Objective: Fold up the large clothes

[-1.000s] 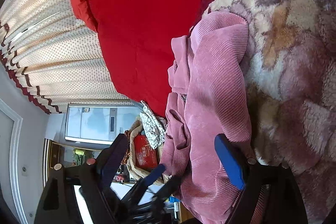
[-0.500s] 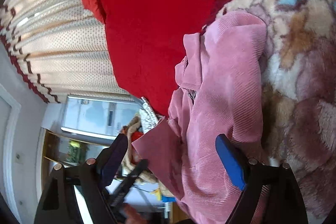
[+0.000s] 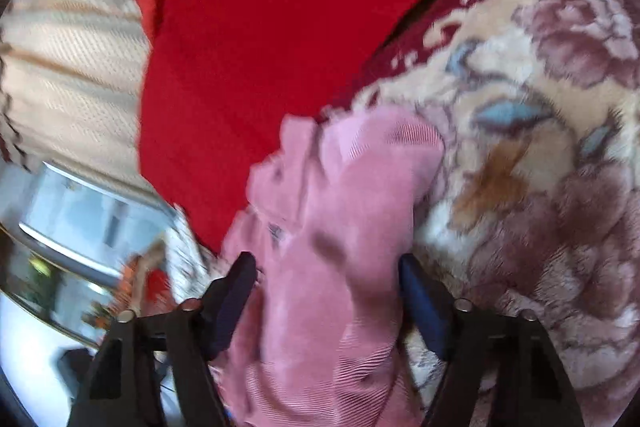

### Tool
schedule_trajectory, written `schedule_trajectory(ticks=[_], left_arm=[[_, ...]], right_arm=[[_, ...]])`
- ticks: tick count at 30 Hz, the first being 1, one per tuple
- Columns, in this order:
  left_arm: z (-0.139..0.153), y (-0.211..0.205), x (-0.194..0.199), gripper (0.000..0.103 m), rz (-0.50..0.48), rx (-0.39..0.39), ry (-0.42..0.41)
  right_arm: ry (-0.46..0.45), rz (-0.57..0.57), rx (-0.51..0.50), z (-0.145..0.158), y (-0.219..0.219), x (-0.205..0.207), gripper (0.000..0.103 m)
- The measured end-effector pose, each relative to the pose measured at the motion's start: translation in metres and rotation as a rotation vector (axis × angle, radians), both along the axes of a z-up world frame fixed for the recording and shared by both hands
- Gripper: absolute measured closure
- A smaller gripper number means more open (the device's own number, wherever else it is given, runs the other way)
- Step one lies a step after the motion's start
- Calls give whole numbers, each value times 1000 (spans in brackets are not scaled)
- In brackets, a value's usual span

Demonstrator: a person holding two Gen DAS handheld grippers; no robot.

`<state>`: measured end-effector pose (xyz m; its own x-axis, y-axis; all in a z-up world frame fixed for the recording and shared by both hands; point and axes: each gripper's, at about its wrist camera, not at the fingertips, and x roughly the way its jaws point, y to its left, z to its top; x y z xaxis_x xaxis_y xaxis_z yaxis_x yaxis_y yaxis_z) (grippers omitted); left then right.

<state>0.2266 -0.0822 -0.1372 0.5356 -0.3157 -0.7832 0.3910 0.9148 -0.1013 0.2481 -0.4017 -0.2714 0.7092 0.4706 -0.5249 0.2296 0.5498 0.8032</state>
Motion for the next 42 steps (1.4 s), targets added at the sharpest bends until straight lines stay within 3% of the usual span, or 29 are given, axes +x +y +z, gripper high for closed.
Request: schedule_trajectory(ticks=[2, 8, 9, 10, 11, 12, 15, 16, 18, 19, 20, 23, 27, 30, 34, 38, 39, 40, 41, 42], left_arm=[[-9, -20, 3, 21, -30, 58, 20], [-52, -55, 14, 24, -14, 246, 4], [-59, -55, 16, 32, 7, 280, -3], [-63, -52, 19, 66, 20, 291, 5], [-65, -46, 20, 92, 19, 271, 28], [-64, -40, 21, 93, 18, 227, 48], [-44, -21, 11, 93, 3, 148, 8], [-38, -13, 7, 87, -7, 134, -1], [-27, 6, 3, 52, 6, 115, -10], [-21, 21, 2, 24, 34, 100, -18], [-15, 38, 1, 16, 73, 76, -33], [-4, 85, 5, 16, 162, -19, -16], [-21, 167, 29, 16, 421, -204, 141], [-43, 205, 48, 16, 552, -335, 232], [-68, 215, 71, 16, 609, -418, 316], [-82, 216, 93, 16, 638, -511, 325], [-86, 216, 99, 19, 640, -528, 326], [-89, 217, 108, 44, 647, -552, 320], [-91, 217, 113, 78, 651, -572, 314], [-93, 217, 118, 90, 650, -574, 313]], right_arm=[[44, 30, -45, -6, 11, 7, 38], [57, 25, -175, 4, 19, 5, 38], [57, 7, -191, 6, 15, 3, 38], [54, -5, -199, 8, 13, 0, 38], [47, -22, -203, 10, 11, -3, 38], [37, -39, -201, 12, 7, -6, 38], [-29, -78, -192, 25, -3, -16, 38], [-56, -77, -187, 29, -3, -19, 38], [-111, -58, -177, 38, 0, -20, 38], [-136, -38, -170, 42, 6, -20, 38], [-159, -11, -162, 46, 12, -20, 38], [-198, 81, -164, 50, 38, -17, 38], [-194, 195, -192, 48, 75, -13, 38], [-176, 233, -217, 43, 93, -8, 38], [-154, 231, -219, 37, 98, -6, 38], [-139, 232, -217, 33, 99, 0, 38], [-135, 233, -220, 31, 97, -2, 38], [-131, 236, -229, 30, 98, -1, 38], [-130, 239, -236, 29, 99, 0, 38], [-130, 240, -242, 29, 101, 0, 38]])
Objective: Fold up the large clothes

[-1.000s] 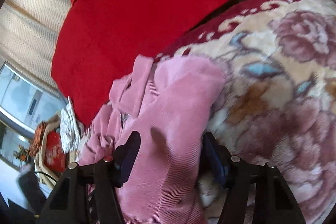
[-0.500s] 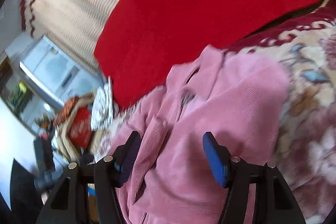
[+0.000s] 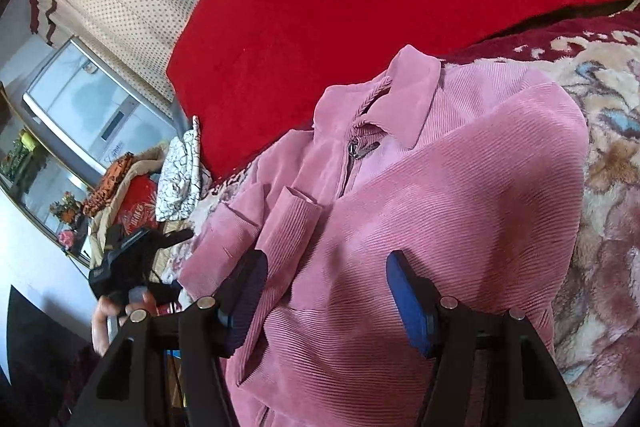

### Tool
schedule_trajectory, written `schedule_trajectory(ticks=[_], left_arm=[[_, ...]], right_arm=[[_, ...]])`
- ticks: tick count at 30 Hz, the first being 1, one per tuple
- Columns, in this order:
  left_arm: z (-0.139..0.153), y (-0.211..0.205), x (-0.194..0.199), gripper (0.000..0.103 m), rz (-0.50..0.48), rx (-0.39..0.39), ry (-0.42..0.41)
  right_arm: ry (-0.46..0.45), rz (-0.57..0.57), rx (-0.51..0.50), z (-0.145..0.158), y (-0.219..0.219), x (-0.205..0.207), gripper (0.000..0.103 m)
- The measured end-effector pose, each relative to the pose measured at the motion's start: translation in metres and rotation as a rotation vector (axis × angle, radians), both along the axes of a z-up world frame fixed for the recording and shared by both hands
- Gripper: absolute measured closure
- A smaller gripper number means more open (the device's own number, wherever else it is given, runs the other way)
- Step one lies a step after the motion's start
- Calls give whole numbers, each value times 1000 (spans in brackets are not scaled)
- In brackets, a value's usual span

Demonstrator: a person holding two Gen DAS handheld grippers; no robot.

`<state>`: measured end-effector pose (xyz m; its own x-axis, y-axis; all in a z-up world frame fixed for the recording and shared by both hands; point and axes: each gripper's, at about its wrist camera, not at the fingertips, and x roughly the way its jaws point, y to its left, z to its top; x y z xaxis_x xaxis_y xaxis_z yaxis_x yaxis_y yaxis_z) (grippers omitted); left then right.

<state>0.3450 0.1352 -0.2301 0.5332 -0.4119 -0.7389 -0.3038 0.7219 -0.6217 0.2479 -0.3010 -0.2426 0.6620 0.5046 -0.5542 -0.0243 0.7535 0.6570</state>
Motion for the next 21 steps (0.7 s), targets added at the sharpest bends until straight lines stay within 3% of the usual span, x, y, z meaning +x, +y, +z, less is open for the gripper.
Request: schedule_trajectory(ticks=[2, 5, 9, 11, 12, 15, 16, 17, 18, 19, 21], left_arm=[[4, 1, 7, 99, 9, 51, -11], [29, 10, 6, 100, 27, 140, -97], [88, 41, -2, 100, 69, 372, -203], [110, 66, -4, 99, 124, 485, -199], [119, 82, -3, 98, 162, 558, -158], [124, 112, 0, 82, 220, 713, 3], [126, 116, -5, 67, 253, 762, 31], [128, 115, -11, 47, 276, 798, 30], [130, 110, -20, 38, 293, 835, 11], [131, 98, -27, 33, 291, 863, -23], [126, 64, -34, 33, 211, 878, -81]], right_arm=[[-3, 0, -11, 0, 1, 0, 38], [-5, -2, -18, -1, 2, 0, 38], [-5, -10, -14, -1, 3, 2, 38], [-1, -14, -7, -2, 3, 3, 38], [0, -17, -3, -1, 2, 2, 38], [1, -20, 11, -1, 0, 1, 37], [2, -20, 15, -1, -1, 1, 37], [2, -21, 20, -1, -3, 0, 37], [1, -24, 28, -1, -5, 0, 37], [0, -26, 34, -1, -5, 0, 37], [1, -30, 47, -2, -7, 0, 37]])
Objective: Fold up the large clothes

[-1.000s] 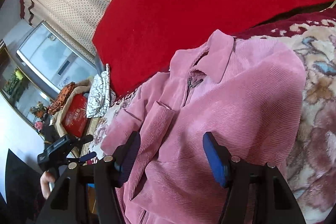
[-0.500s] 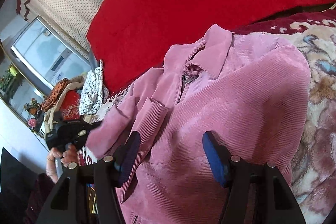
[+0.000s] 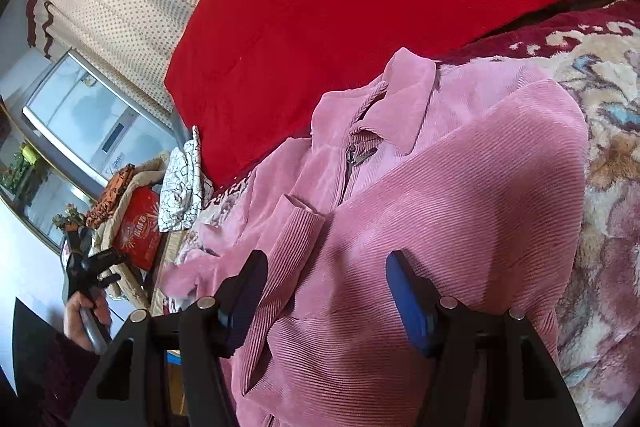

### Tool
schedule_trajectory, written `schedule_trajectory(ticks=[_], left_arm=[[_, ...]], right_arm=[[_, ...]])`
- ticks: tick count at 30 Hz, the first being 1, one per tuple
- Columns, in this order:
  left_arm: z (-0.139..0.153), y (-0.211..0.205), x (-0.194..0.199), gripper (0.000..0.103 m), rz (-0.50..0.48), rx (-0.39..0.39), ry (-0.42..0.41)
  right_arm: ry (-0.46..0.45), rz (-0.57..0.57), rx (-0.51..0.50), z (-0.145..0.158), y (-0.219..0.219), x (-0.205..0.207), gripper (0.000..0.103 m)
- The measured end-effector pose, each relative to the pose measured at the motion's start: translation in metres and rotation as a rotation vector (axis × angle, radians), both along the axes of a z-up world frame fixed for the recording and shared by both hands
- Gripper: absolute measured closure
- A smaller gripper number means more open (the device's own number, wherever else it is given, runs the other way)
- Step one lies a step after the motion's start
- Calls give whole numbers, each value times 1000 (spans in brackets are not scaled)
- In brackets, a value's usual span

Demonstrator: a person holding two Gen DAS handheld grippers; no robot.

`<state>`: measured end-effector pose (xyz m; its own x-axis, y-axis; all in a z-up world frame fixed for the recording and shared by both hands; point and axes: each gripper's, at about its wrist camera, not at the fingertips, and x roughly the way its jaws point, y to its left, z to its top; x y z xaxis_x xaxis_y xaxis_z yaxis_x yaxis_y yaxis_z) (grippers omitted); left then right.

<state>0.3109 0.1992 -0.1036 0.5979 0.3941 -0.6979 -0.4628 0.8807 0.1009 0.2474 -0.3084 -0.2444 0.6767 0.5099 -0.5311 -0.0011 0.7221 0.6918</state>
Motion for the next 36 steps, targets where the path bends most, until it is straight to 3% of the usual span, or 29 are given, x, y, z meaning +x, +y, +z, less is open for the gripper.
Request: schedule_trajectory(ticks=[4, 7, 9, 12, 15, 17, 19, 22, 24, 29, 32, 36], left_arm=[[-23, -105, -14, 33, -346, -63, 36], [-38, -195, -33, 33, -594, -18, 70], [-47, -246, -43, 32, -709, 7, 95], [-59, -314, -53, 27, -812, 55, 145], [-69, -351, -45, 26, -824, 106, 166], [-82, -372, -32, 24, -821, 141, 226], [-95, -374, -21, 27, -778, 154, 268], [-102, -349, -9, 94, -750, -23, 272], [-92, -327, -8, 93, -729, -109, 226], [-49, -270, -26, 94, -757, -99, 76], [-37, -231, -29, 93, -725, -112, 69], [-52, -180, -40, 89, -681, -213, 128]], right_arm=[[6, -8, 33, -2, -5, 0, 37], [5, -21, 76, -3, -13, -1, 37], [-6, -44, 128, -2, -22, -3, 37], [-38, -107, 199, 2, -44, -10, 37], [-44, -142, 216, 4, -57, -16, 36], [-36, -149, 237, 3, -64, -18, 36], [-32, -152, 242, 4, -66, -20, 36], [-40, -151, 241, 7, -69, -23, 36], [-43, -145, 243, 8, -69, -25, 36], [-39, -132, 236, 7, -69, -26, 36], [-33, -118, 211, 6, -60, -24, 36], [-19, -95, 145, 5, -43, -20, 36]])
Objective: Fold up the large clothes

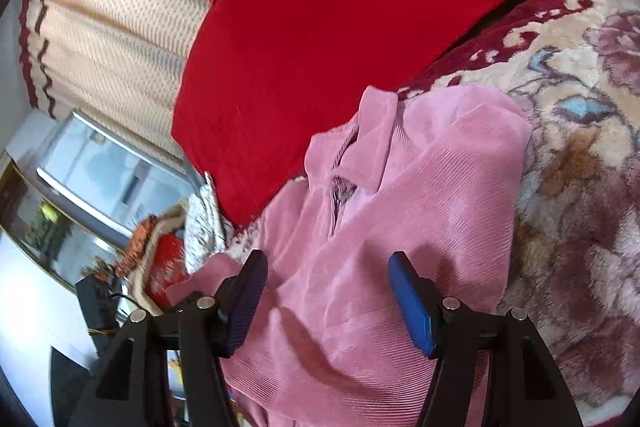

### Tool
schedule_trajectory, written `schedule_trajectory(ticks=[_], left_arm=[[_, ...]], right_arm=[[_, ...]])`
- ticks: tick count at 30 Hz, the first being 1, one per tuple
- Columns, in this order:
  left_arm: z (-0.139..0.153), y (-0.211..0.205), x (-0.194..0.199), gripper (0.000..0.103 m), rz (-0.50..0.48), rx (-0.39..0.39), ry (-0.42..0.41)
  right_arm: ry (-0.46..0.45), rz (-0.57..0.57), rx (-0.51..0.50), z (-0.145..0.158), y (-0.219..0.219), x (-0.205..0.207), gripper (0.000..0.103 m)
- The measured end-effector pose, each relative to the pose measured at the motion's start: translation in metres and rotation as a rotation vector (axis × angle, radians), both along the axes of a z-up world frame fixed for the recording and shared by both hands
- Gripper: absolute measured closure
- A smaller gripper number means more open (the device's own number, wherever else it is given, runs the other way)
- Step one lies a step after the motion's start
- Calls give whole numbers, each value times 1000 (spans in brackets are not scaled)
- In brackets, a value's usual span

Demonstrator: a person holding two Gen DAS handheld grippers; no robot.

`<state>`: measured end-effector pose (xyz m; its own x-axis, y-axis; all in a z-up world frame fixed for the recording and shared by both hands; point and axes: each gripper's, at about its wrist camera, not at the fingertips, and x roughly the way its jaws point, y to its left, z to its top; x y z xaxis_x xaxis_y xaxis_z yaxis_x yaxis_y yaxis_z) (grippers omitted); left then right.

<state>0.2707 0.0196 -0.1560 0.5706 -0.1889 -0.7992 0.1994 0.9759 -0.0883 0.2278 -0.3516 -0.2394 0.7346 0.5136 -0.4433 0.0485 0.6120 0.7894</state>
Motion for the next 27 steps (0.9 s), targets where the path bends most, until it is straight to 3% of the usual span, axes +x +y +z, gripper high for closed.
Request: schedule_trajectory(ticks=[5, 10, 14, 21, 24, 27], left_arm=[[-23, 34, -17, 53, 49, 16, 64], [-19, 44, -20, 52, 58, -65, 72], [-21, 29, -7, 50, 37, -10, 41], [-38, 4, 18, 52, 11, 78, 70], [-27, 34, 15, 50, 94, 4, 42], [-20, 89, 3, 33, 229, -116, 27]], right_arm=[[41, 9, -63, -9, 12, 4, 36], [24, -9, -59, -8, 11, 3, 36], [4, -21, -74, -3, 9, 1, 36], [-3, 2, -106, 0, 15, 1, 36], [3, -1, -100, -1, 12, 1, 36], [12, -8, -77, -3, 6, 1, 36]])
